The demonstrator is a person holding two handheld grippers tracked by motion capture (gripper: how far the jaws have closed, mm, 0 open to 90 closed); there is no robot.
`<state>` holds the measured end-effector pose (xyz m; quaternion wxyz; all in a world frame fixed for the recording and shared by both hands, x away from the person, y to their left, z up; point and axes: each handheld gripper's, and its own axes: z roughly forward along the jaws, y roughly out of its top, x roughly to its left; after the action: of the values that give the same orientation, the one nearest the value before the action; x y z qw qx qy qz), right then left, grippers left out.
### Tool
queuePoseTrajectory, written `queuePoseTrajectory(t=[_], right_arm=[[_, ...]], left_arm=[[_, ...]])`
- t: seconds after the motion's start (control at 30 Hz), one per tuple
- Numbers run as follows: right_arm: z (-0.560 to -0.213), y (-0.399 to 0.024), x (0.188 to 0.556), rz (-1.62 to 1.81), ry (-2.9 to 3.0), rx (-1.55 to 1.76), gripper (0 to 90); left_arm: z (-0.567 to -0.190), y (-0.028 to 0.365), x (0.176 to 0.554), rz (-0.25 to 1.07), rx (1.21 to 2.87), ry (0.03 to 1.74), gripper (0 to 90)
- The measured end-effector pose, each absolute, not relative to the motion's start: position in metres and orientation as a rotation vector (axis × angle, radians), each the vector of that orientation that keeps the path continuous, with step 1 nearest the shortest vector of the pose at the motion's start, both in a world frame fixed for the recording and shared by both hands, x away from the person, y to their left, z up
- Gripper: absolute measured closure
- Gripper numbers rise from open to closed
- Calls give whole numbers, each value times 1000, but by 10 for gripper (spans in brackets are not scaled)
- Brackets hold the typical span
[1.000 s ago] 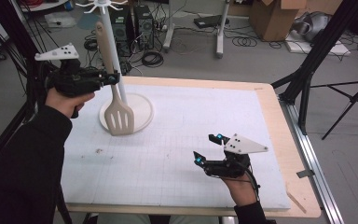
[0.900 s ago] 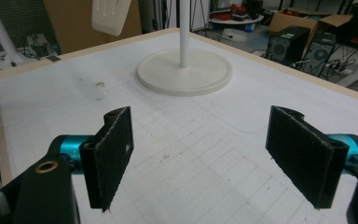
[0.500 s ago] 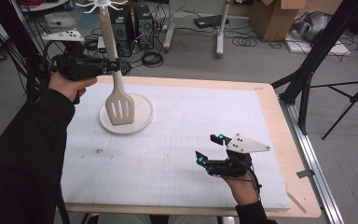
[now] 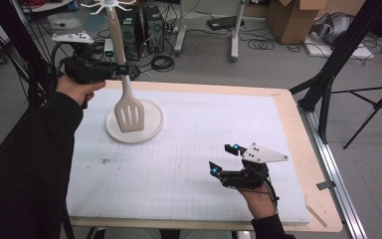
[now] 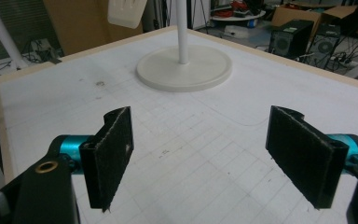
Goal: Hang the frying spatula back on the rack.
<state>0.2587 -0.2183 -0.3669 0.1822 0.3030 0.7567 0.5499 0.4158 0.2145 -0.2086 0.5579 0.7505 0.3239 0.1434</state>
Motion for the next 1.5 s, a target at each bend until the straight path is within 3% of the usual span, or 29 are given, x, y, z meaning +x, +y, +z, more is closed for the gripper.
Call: queuePoseTrajectory(t=[0.13,0.27,0.33,0.57,0.77,0.93,1.13,1.5], right_arm=[[-368,-219,259,1551,2138,860,221],[-368,-219,258,1551,2134,862,221],[-368,-219,257,1546,2135,863,221],[-369,-222,255,1544,2128,878,221],[-372,-220,254,1523,2143,874,221],[-376,-224,256,1501,2144,890,220],[-384,-234,258,1459,2139,920,209],[-395,-250,257,1405,2125,966,193]], left_arm=[[-211,214,413,351,1747,762,762],[-216,218,406,375,1664,763,527],[-218,221,401,395,1641,765,451],[-233,237,372,477,1594,684,323],[-270,247,342,515,1493,644,222],[-312,243,321,499,1521,640,164],[-358,235,300,449,1600,655,162],[-391,226,271,486,1585,646,170]])
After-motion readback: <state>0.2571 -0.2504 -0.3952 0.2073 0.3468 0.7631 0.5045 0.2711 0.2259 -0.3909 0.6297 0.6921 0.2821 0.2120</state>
